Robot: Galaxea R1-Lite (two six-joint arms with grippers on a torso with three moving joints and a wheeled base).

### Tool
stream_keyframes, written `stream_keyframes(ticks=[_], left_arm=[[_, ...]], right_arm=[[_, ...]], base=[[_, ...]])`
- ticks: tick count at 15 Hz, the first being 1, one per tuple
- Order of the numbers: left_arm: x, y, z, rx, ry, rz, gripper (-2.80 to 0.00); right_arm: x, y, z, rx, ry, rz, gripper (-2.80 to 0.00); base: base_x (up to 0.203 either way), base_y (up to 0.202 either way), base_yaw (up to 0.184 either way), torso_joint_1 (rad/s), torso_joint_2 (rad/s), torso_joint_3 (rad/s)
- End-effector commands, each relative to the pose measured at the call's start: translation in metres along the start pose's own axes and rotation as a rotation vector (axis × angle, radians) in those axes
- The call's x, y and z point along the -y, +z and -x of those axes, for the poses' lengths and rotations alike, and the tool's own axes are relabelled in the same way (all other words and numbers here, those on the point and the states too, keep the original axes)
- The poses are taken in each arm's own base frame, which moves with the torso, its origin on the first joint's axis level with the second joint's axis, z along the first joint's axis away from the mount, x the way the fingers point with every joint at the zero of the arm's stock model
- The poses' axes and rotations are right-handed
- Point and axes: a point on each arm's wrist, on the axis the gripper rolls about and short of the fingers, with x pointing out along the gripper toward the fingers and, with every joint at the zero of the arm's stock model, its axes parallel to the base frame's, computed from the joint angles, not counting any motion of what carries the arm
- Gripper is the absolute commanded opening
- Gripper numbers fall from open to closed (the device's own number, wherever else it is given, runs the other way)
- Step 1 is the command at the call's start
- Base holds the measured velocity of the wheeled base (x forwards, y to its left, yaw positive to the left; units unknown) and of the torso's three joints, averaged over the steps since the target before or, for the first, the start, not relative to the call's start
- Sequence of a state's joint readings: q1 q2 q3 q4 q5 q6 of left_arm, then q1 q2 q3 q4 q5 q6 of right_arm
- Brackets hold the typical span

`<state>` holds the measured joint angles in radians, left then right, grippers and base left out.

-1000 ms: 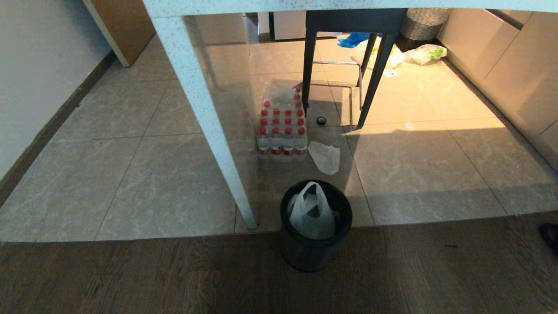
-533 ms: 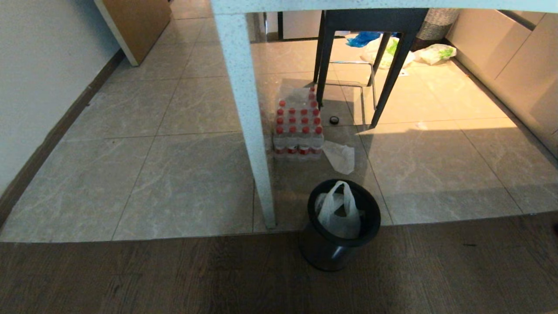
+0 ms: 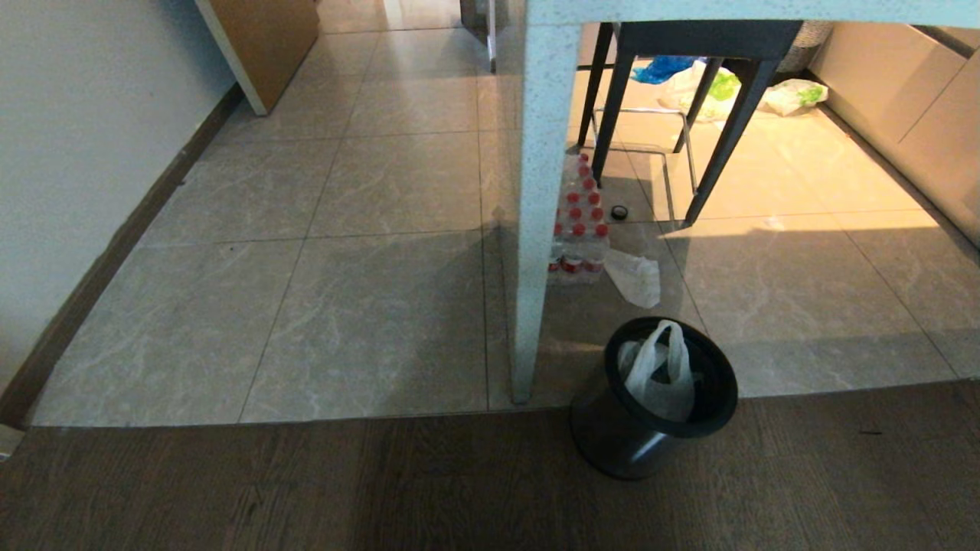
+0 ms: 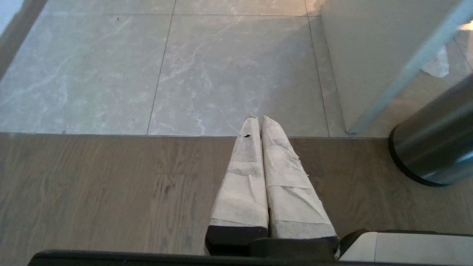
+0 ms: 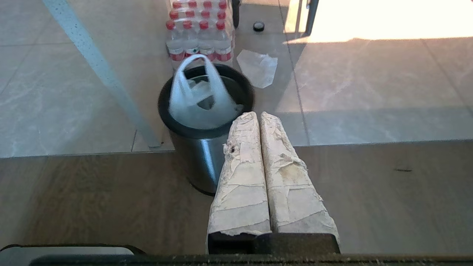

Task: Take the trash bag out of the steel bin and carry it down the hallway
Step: Place the outer trash can on the ground

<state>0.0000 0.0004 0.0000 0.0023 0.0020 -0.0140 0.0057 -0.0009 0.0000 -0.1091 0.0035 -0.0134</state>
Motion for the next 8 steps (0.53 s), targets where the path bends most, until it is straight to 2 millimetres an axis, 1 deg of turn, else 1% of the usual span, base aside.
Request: stream_keyframes(ticks=[1,8], left_arm=[[0.0000,-0.0003,0.0000,-0.001,0.000,-0.003,-2.80],[0.0000,0.0000,0.0000,0.000,-0.001,-0.007,-2.80]], right_arm=[[-0.0002,-0.0113,-0.0021,-0.040,0.002,0.002,-2.80],[-0.0002,-0.0113,-0.0021,-0.040,0.002,0.003,-2.80]], base=[[0.095,0.110,0.001,0.004,0.00,-0.005],[0.000,0.000,0.000,0.000,0.00,0.000]])
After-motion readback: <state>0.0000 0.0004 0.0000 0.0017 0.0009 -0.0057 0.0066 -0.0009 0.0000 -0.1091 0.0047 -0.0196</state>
